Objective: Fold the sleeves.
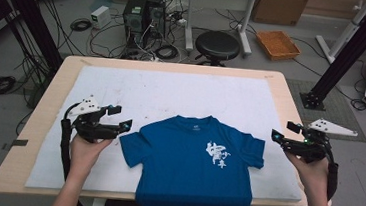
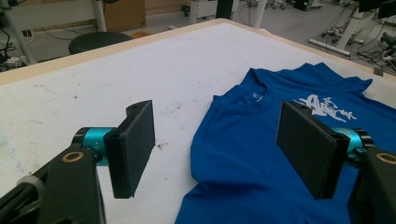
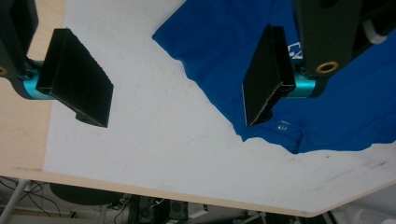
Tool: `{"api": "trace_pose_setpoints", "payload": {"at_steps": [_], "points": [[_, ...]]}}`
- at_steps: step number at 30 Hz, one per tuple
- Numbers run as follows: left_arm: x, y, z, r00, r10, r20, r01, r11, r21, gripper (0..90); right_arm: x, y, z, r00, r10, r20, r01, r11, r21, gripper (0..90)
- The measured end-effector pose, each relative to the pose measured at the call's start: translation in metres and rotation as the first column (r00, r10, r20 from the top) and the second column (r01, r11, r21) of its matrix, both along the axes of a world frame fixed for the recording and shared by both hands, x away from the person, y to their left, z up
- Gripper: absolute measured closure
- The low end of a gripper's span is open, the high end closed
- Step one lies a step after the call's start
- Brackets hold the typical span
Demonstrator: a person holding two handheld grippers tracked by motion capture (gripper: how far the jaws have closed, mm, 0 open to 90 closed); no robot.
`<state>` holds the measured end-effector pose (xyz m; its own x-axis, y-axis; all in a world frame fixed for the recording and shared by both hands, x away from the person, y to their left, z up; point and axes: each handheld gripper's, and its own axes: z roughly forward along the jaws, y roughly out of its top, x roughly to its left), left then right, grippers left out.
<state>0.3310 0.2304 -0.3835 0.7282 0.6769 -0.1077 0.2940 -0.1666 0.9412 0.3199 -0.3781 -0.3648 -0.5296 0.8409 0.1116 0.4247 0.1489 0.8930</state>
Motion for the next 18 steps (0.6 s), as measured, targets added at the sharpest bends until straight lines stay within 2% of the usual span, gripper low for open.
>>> {"api": "trace_pose_setpoints", "payload": {"at_steps": [6, 18], "points": [[-0.0002, 0.0007, -0.0003, 1.0000, 0.005, -0.004, -0.005, 0.9999, 0.010, 28.4, 0.0022, -0.0039, -0.0006, 0.9999, -0.002, -0.010, 0.002, 1.000, 0.025, 23.9], [-0.0021, 0.0046, -0.0060, 0.9995, 0.005, -0.032, -0.004, 0.9994, 0.035, 28.4, 0.0023, 0.0005, 0.0021, 1.0000, -0.004, 0.000, 0.004, 1.000, 0.015, 24.0]]}}
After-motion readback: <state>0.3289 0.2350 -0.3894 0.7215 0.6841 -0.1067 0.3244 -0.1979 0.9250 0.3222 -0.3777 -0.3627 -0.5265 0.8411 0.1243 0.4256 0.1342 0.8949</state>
